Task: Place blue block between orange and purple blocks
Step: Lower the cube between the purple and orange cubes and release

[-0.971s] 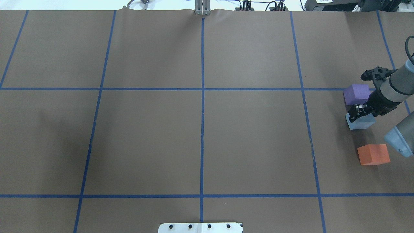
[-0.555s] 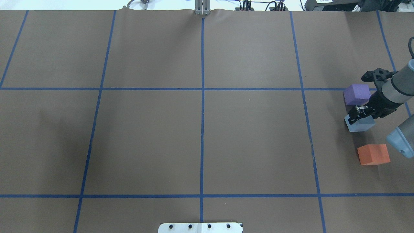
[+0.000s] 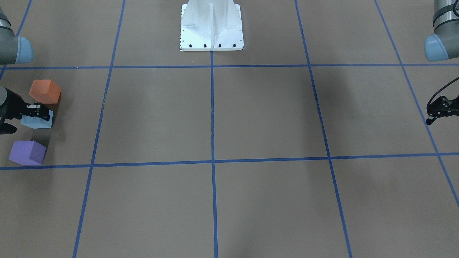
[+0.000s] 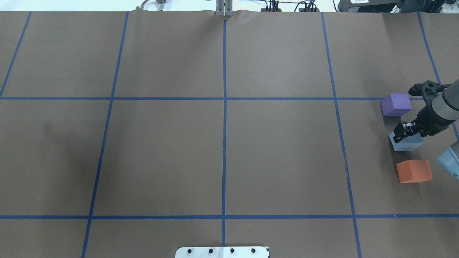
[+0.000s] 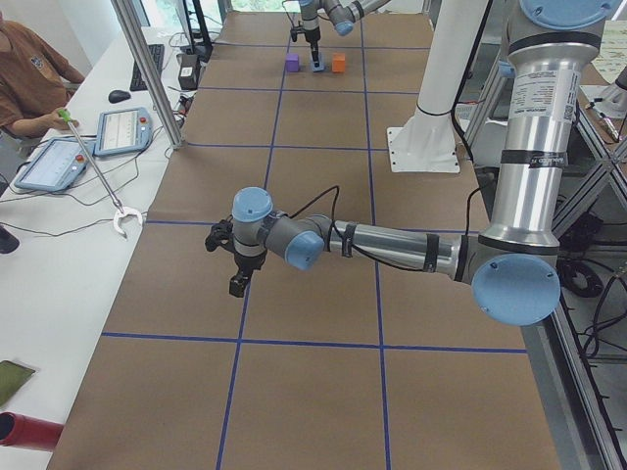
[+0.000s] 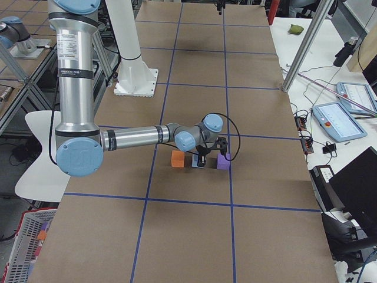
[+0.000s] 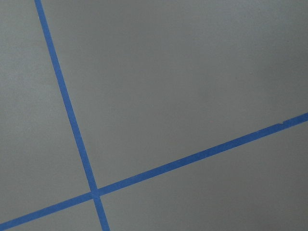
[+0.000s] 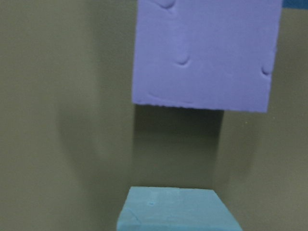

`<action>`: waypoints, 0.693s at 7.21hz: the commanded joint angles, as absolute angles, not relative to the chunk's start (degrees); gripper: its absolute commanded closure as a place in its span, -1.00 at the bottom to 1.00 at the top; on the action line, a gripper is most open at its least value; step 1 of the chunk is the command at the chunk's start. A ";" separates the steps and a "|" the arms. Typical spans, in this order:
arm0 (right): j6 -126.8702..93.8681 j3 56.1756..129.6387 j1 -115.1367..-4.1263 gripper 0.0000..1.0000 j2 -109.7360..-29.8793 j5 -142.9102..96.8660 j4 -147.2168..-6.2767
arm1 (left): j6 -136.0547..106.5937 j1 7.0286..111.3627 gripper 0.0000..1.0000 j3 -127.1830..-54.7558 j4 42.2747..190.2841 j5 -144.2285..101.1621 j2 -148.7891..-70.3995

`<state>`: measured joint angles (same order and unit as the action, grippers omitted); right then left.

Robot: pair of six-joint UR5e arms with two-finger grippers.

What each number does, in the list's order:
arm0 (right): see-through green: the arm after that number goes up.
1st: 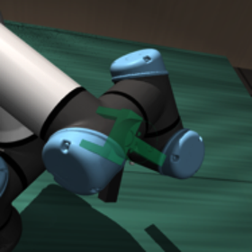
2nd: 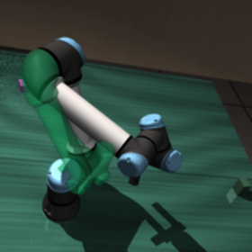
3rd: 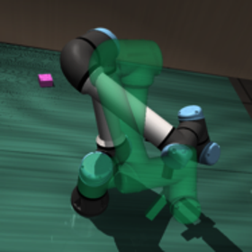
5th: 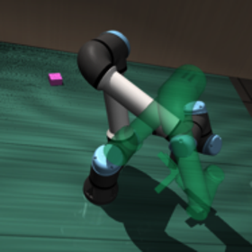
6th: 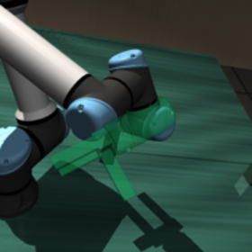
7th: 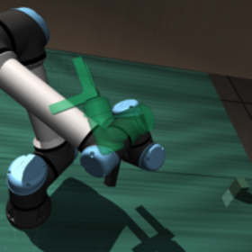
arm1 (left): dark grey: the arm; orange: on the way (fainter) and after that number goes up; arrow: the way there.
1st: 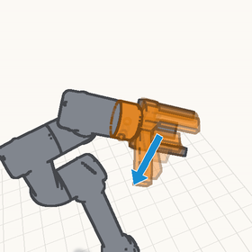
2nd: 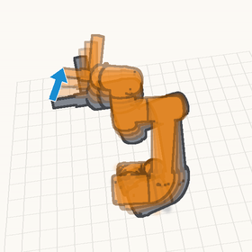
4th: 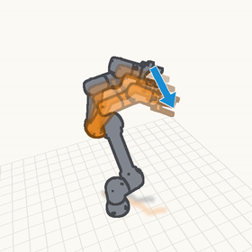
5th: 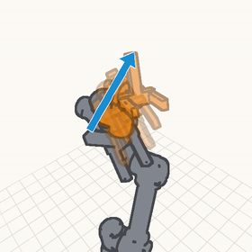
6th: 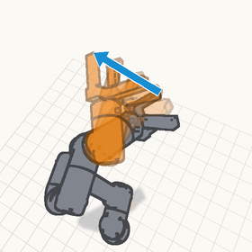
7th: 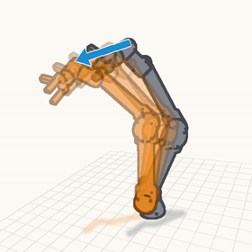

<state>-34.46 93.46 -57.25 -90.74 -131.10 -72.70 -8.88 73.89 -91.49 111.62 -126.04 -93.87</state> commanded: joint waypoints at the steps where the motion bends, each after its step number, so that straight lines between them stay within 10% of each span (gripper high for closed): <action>1: -34.98 93.77 -57.22 -0.99 -90.70 -129.13 -72.69 | -8.88 73.83 -1.00 -91.41 111.62 -126.04 -93.87; 5: -35.07 101.21 -60.45 -1.00 -91.23 -129.72 -77.04 | -8.96 73.83 -1.00 -91.05 111.62 -125.95 -93.96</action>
<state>-35.13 97.31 -58.60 -90.92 -129.03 -73.71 -8.93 73.83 -91.09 111.62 -126.02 -93.94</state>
